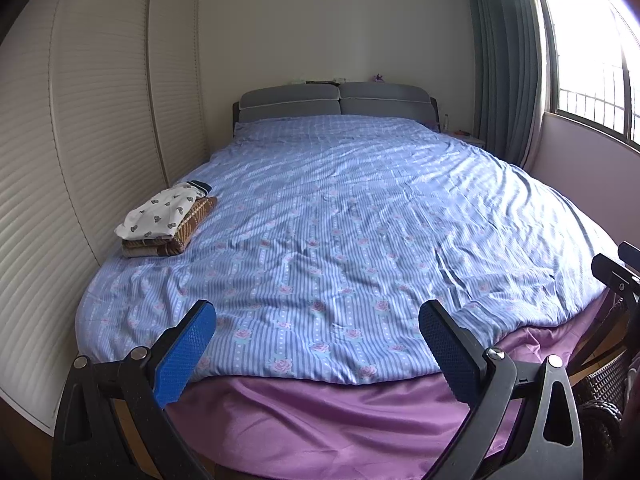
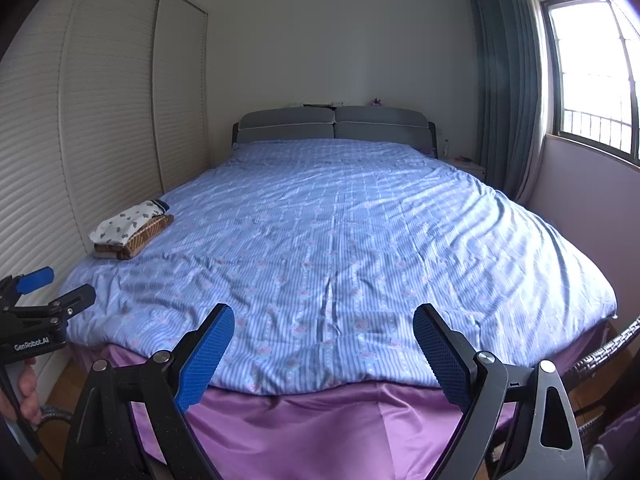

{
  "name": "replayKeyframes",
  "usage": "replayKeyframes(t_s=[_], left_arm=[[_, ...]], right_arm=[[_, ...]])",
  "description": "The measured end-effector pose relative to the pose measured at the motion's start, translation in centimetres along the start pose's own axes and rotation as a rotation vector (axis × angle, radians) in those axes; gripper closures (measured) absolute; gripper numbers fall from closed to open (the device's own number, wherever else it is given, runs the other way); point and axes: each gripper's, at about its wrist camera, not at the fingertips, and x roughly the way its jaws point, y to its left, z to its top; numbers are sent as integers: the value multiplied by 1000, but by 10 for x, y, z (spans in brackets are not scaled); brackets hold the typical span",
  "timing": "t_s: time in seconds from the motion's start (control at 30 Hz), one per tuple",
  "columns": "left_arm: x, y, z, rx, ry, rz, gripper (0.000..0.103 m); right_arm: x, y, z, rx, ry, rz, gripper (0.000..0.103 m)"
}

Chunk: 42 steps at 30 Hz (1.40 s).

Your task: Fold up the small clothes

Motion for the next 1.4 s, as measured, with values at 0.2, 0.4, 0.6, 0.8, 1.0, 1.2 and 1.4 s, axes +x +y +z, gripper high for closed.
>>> replayKeyframes(t_s=[0.2, 0.4, 0.6, 0.8, 1.0, 1.2, 1.4], left_arm=[[0, 0, 0, -2, 5, -2, 0], [-2, -3, 0, 1, 2, -8, 0], [-2, -3, 0, 1, 1, -8, 0], [-2, -2, 1, 1, 1, -7, 0], [-2, -2, 0, 1, 1, -8, 0], [-2, -3, 0, 1, 1, -7, 0], [-2, -3, 0, 4, 0, -4, 0]], right_arm=[[0, -1, 0, 2, -2, -4, 11], [1, -3, 1, 6, 1, -1, 11], [1, -4, 2, 5, -4, -4, 11], [2, -4, 2, 4, -4, -5, 11], [1, -4, 2, 5, -2, -5, 11], [2, -4, 2, 5, -4, -5, 11], [1, -3, 2, 7, -2, -4, 11]])
